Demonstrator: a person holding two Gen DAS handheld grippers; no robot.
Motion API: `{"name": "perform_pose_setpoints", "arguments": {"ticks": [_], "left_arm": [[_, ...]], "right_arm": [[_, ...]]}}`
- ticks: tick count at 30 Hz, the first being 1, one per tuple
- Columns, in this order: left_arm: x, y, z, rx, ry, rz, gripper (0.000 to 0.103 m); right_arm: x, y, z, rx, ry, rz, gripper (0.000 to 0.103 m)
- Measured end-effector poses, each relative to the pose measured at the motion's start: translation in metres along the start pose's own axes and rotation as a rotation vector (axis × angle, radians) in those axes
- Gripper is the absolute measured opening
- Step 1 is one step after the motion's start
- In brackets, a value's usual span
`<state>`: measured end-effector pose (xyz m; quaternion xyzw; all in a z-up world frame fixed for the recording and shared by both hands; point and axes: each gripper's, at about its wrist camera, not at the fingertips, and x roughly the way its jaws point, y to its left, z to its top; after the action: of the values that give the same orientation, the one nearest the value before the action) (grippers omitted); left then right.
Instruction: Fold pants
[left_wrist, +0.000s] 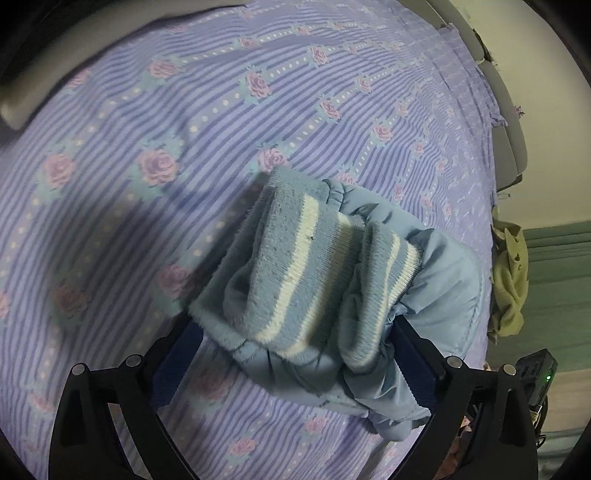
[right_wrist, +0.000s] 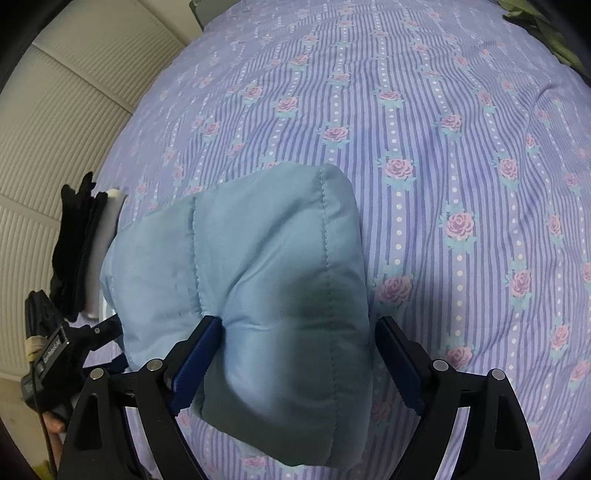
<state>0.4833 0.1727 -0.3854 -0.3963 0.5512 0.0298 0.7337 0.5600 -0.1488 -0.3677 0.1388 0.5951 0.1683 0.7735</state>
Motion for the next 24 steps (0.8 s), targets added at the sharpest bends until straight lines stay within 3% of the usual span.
{"name": "perform_pose_setpoints", "arguments": {"ticks": [8, 12, 16, 24], "left_arm": [[0.012, 0.005, 0.008, -0.066, 0.012, -0.062, 0.098], [0.01, 0.005, 0.01, -0.08, 0.015, -0.065, 0.089], [0.001, 0.002, 0.01, -0.066, 0.002, -0.05, 0.072], [-0.015, -0.031, 0.005, 0.076, -0.041, 0.053, 0.056]], "right_arm": [[0.011, 0.0, 0.006, 0.048, -0.002, 0.009, 0.086], [0.021, 0.001, 0.011, 0.084, 0.015, 0.032, 0.086], [0.027, 0.006, 0.014, 0.102, 0.032, 0.044, 0.085], [0.007, 0.028, 0.013, 0.008, 0.013, -0.01, 0.062]]}}
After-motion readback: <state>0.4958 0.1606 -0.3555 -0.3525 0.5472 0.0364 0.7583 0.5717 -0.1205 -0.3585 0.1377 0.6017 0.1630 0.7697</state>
